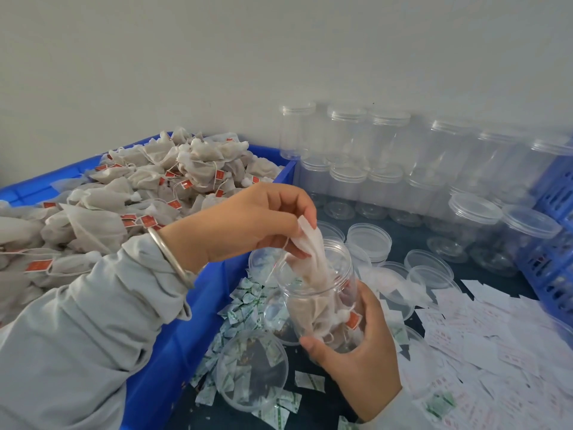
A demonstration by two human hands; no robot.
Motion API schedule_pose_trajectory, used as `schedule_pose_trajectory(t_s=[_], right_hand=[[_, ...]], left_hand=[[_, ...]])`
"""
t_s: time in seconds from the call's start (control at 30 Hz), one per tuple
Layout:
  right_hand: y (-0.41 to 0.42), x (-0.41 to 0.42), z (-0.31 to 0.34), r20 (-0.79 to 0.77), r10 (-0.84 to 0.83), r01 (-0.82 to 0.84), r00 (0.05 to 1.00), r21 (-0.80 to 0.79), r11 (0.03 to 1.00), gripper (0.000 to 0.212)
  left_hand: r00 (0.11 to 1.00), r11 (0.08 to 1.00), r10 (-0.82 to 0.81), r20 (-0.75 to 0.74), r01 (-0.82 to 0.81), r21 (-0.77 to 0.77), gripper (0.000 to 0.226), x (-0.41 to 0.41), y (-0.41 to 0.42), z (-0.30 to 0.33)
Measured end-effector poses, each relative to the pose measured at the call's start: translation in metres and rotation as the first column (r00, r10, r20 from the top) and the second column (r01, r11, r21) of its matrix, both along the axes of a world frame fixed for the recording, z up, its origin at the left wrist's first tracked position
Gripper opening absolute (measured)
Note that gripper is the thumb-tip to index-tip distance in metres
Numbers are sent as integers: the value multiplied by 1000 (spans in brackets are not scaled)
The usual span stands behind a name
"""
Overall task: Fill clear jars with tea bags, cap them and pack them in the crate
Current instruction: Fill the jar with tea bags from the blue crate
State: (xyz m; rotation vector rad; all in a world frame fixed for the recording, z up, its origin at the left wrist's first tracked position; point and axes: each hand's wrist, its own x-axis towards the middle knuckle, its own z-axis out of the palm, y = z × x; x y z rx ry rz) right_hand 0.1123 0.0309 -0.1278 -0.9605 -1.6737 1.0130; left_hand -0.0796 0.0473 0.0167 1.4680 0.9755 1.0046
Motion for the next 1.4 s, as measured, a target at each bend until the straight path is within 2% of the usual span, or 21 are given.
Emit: schedule_pose_trajectory(t_s=[0.2,0.27,0.3,0.37,0.4,0.43,0.53,0.63,0.67,0.73,0.8,0.87,0.93,1.0,1.03,1.1,1.13,1.2,1.3,1.37,1.4], right_hand=[[-1,0,0,12,-15,15,1000,31,999,91],[0,0,0,15,-19,18,1000,37,999,91],[0,0,0,5,-13,13,1000,29,999,91],[1,0,-1,-22,2,-2,1000,-1,1000,92],[1,0,-1,-32,4,-4,999,-18,1000,93],[1,0,-2,-38,-4,3,999,-29,1000,93],[0,1,-1,-63,-45,42,997,-39,998,89],[0,0,1,-73,-58,56,996,-25,998,88],[0,1,1,-76,-56,54,996,-19,998,88],[1,1,2,-79,-56,54,995,-16,998,90],[1,2,2,-90,-70,70,993,-2,998,91],[1,2,3,-106,-84,86,991,13,996,93],[2,1,3,-119,-96,99,988,18,995,97],[2,2,3,-149,-109,113,983,15,993,97],[2,2,3,-160,-115,118,980,9,993,95],[3,3,4,-169,-131,132,977,-1,991,88],[3,4,4,-172,-137,138,976,-3,990,86],[3,4,5,-184,-131,135,974,5,991,86],[1,0,5,-163,-85,97,983,64,993,89],[1,0,3,-128,-49,59,990,71,996,93],[0,0,2,-95,-49,56,994,67,996,94]], left_hand=[[994,994,-107,-37,108,17,36,2,0,-6],[986,996,-67,-154,75,49,34,4,-1,-8],[954,992,-5,-301,44,121,34,5,-1,-9],[767,947,163,-620,55,317,40,8,1,-14],[668,916,231,-708,97,390,41,10,1,-15],[622,888,273,-734,130,440,38,12,0,-16],[646,878,256,-719,155,452,17,17,-2,-16],[597,925,164,-785,183,333,16,19,-2,-17],[611,937,137,-780,174,301,18,18,-3,-16],[730,958,131,-671,81,274,25,17,-5,-9],[864,947,242,-442,-109,303,29,11,-2,-3],[880,907,374,-292,-282,313,30,1,3,0],[829,888,444,-340,-356,290,27,-4,9,-2],[802,914,406,-439,-346,212,16,-4,13,-8],[823,936,350,-448,-327,129,11,-3,13,-10],[881,966,224,-418,-257,-25,24,-1,12,-13],[890,973,187,-415,-226,-46,29,-1,11,-14],[873,975,195,-447,-221,-5,23,0,12,-16],[772,958,269,-577,-274,80,22,3,14,-24],[647,967,227,-728,-239,89,24,8,14,-32],[632,974,184,-752,-220,53,24,9,15,-36]])
